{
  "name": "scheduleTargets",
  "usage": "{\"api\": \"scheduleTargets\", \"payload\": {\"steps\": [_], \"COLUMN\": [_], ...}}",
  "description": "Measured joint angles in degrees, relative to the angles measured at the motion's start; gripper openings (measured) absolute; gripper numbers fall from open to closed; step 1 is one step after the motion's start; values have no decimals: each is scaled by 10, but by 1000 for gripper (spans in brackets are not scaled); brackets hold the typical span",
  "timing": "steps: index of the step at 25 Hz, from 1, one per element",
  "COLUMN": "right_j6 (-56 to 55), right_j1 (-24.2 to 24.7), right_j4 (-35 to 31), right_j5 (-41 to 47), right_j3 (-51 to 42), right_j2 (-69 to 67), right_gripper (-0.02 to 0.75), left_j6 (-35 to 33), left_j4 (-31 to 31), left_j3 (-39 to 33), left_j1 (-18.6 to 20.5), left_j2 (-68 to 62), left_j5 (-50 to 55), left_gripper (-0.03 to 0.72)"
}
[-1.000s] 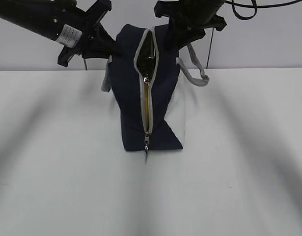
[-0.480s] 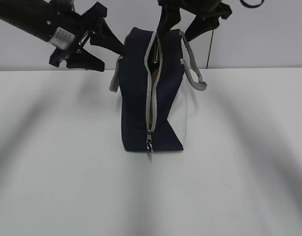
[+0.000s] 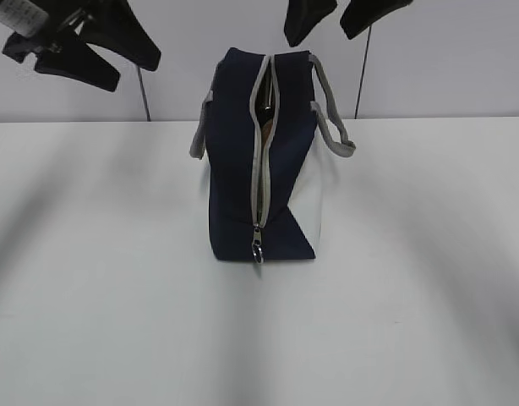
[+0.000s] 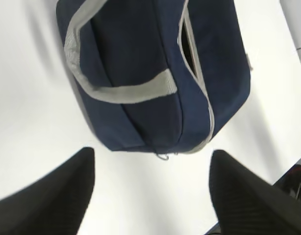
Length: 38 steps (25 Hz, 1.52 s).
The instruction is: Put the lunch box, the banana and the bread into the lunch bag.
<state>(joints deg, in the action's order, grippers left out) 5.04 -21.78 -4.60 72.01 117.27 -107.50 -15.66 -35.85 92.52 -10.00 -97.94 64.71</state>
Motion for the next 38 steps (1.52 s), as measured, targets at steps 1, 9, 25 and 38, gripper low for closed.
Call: {"api": "scheduleTargets", "payload": {"steps": [1, 9, 25, 38], "right_j6": [2, 20, 65, 78], "right_j1": [-3, -10, -10, -10], "right_j4": [6, 15, -10, -10], "right_j5": [0, 0, -192, -281], "right_j3": [-19, -142, -511, -598], "right_j2": [18, 151, 400, 442], "right_gripper": [563, 563, 563, 563], "left_j6": [0, 3, -5, -8], "left_j4": [12, 54, 61, 64], "left_j3": [0, -10, -242, -322], "left_j1": [0, 0, -1, -1], "left_j2": [9, 70, 246, 328], "left_j5": [12, 54, 9, -14], "left_gripper": [491, 469, 452, 448]}}
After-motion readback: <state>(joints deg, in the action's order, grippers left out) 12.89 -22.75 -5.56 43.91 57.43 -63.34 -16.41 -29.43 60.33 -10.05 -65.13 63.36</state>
